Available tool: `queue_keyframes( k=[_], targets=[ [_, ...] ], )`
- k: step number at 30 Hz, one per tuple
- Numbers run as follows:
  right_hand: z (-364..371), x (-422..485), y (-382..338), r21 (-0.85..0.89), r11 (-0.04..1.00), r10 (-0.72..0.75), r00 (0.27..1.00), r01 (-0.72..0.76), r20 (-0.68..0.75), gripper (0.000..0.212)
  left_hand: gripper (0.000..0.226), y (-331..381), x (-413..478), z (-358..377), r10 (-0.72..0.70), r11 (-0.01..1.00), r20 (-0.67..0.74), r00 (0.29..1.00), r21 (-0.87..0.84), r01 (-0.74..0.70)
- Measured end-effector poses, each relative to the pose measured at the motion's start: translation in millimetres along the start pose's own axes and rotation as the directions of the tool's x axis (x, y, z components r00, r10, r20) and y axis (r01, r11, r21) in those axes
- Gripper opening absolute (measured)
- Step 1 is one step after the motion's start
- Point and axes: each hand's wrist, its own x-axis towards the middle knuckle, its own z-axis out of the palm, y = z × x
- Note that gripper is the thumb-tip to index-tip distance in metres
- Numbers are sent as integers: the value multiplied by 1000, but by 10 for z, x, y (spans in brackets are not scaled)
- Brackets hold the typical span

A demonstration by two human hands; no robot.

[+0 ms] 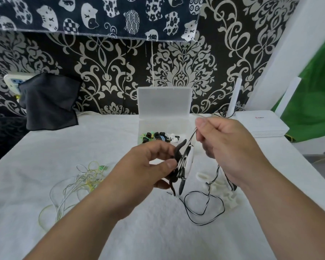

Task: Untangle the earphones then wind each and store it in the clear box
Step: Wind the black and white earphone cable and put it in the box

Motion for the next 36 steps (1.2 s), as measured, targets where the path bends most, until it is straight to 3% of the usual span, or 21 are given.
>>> queue_keyframes(
  k=[4,9,13,18,27,32,36],
  targets=[
    [74,0,77,-112,991,78,993,-68,86,46,15,4,-15,18,49,993,82,995,-112,-40],
    [246,-83,132,-85,968,250,927,-236,280,37,18,30,32,28,78,964,-185,980,-237,-122],
    [356,-133,115,-62,975,219,901,-211,373,33,13,77,66,-87,42,936,-363,931,-311,-164],
    [393,-200,49,-28,964,236,801,-265,550,36,13,78,82,-146,-14,901,-380,925,-407,-153],
    [275,-184,39,3,951,247,767,-308,593,39,15,95,108,-242,-158,871,-466,871,-481,-99],
    [373,-227,25,-4,955,238,755,-298,611,38,20,44,128,-142,-108,913,-544,832,-386,-134],
    [416,-240,28,-48,963,238,748,-266,619,38,26,-8,116,-64,-48,932,-504,862,-333,-142]
  ],
)
